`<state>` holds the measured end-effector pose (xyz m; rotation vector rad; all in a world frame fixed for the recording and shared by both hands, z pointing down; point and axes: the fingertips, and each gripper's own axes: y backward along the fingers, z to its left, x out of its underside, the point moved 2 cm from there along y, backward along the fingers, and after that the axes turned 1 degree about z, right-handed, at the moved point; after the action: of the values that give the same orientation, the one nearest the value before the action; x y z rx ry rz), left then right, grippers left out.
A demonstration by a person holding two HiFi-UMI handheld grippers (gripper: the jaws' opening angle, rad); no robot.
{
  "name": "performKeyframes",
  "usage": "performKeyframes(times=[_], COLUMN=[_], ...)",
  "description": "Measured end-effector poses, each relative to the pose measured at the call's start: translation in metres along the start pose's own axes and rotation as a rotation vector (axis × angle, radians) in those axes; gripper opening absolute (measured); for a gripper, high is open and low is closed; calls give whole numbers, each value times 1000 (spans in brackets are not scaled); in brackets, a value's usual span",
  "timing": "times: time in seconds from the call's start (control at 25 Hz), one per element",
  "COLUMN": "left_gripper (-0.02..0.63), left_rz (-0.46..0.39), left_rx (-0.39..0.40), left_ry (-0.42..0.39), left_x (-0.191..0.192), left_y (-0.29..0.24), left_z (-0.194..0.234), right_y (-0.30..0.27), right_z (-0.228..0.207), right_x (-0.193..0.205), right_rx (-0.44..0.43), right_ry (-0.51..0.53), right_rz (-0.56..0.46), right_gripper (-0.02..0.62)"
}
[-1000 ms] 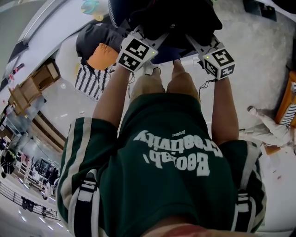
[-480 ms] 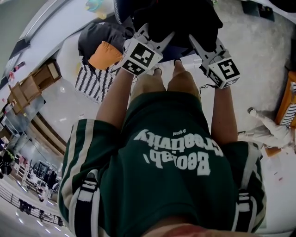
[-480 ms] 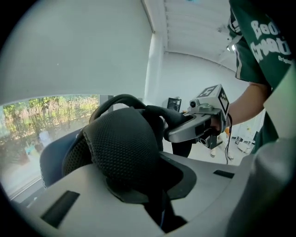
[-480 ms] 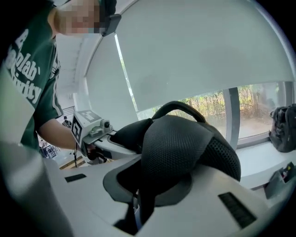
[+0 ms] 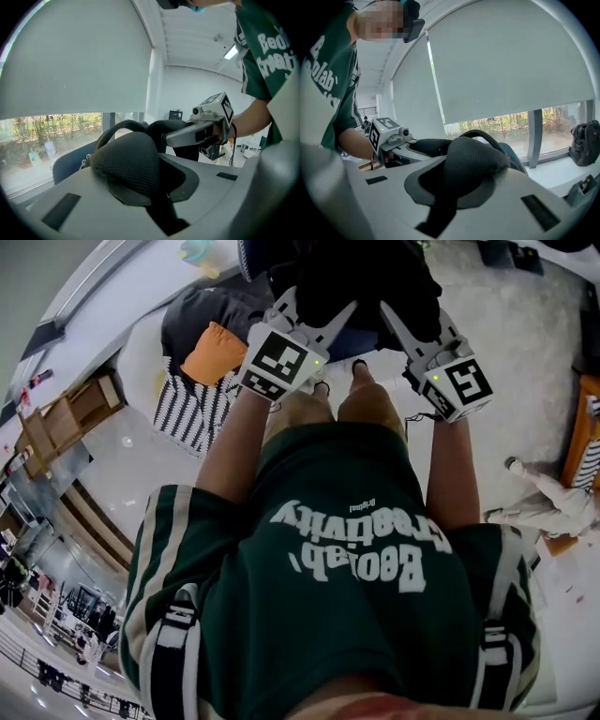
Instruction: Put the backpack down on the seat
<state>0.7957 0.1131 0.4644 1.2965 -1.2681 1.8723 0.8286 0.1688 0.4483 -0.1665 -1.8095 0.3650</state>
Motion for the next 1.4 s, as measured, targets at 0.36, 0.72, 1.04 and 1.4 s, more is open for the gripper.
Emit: performKeyframes(times=[0.36,0.72,1.04,1.4], left_gripper=[67,67,67,66], left_rz=[-93,-130,-131,-156], left_rx=[-22,-81,-287,-545], left_ry=[29,-72,-89,3], left_x=[-34,-80,-98,-63], left_y=[55,103,147,223], left_z=[-31,-93,-166,-272], right_y=[31,93,155,212], right_z=[54,107,160,256], right_x=[-35,-67,-74,-41], right_rx=[27,-46,-277,-524], right_ry=[43,113,216,339], right_rz=[-48,-95,-153,-147], right_gripper=[60,60,61,61])
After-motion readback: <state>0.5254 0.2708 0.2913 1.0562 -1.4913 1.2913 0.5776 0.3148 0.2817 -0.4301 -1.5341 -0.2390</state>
